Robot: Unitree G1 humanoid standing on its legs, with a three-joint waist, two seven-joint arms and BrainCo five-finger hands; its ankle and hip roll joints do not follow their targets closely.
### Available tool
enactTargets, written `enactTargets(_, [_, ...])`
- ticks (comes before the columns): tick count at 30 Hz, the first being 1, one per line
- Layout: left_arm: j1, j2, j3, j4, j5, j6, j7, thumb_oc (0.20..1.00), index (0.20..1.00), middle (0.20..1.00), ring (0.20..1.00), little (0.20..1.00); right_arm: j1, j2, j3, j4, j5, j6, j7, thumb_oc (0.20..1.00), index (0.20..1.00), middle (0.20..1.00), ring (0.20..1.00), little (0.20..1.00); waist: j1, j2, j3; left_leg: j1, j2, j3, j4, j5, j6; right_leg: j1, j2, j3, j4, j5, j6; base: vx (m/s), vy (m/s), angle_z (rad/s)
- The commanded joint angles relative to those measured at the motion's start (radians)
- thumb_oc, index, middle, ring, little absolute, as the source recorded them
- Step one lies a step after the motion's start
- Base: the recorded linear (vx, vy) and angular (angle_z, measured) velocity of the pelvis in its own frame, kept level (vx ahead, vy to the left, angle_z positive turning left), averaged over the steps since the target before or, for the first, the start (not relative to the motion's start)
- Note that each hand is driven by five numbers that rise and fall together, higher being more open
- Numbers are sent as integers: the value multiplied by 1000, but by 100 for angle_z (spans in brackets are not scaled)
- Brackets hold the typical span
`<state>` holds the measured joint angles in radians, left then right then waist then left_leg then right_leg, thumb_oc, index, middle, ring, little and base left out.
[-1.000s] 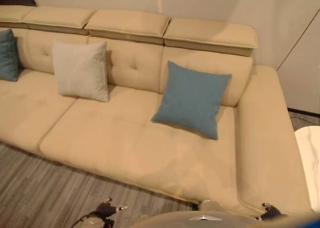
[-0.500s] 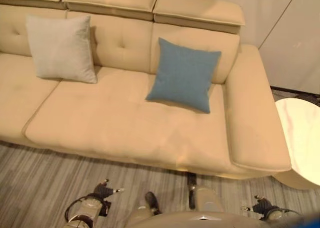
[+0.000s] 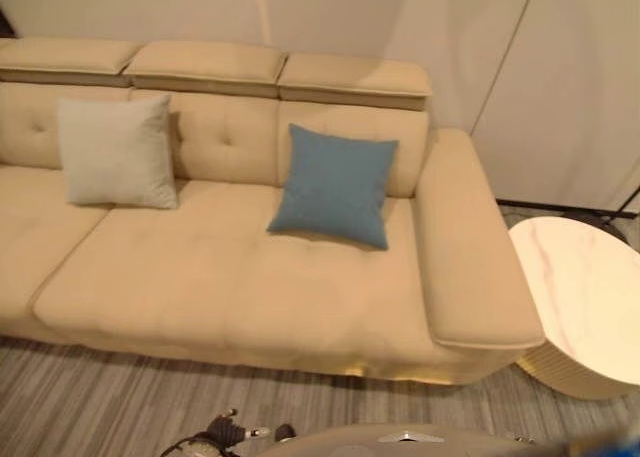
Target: Pick up all the scattered cushions and arrange them neatly on the sofa.
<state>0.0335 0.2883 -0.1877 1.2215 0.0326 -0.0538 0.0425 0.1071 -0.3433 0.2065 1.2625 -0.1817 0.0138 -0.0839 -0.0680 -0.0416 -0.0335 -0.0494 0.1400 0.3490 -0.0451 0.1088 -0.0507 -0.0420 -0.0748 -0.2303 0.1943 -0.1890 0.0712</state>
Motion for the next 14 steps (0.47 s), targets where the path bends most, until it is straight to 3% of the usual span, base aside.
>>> enactTargets(1, [-45,53,41,4,41,-9,5,1000,1000,1000,1000,1000,-79,20,5,29,6,-4,-18,1000,1000,1000,1000,1000,-13,-66,73,77,-61,-11,6,-120,-23,76,-40,9,-222,198,92,-47,-24,8])
enactTargets(3, [-49,51,34,2,38,-8,8,1000,1000,1000,1000,1000,-87,16,12,33,6,-4,-21,1000,1000,1000,1000,1000,-9,-72,89,48,-54,-42,88,-134,-26,71,-45,23,-212,197,82,-81,0,9])
enactTargets(4, [-59,45,28,-3,24,-12,12,1000,1000,1000,1000,1000,-97,11,20,29,13,-7,-22,1000,1000,1000,1000,1000,2,-79,106,26,-59,-119,123,-154,-32,65,-47,50,-204,199,76,-78,16,1])
enactTargets(6, [-63,41,27,-3,15,-14,15,1000,1000,1000,1000,1000,-99,10,20,30,14,-9,-23,1000,1000,1000,1000,1000,1,-79,103,17,-62,-148,123,-153,-33,57,-49,56,-201,201,76,-31,42,-15])
enactTargets(9, [-64,43,24,16,32,-8,19,1000,1000,1000,1000,1000,-89,14,11,44,6,0,-22,1000,1000,1000,1000,1000,-19,-57,77,68,-63,-109,1,-122,-27,43,-50,50,-201,205,83,29,125,2])
enactTargets(14, [-57,51,41,15,33,-7,22,1000,1000,1000,1000,1000,-84,19,16,49,0,2,-22,1000,1000,1000,1000,1000,-20,-46,64,104,-69,-86,-42,-119,-27,45,-52,52,-214,218,94,34,66,-8])
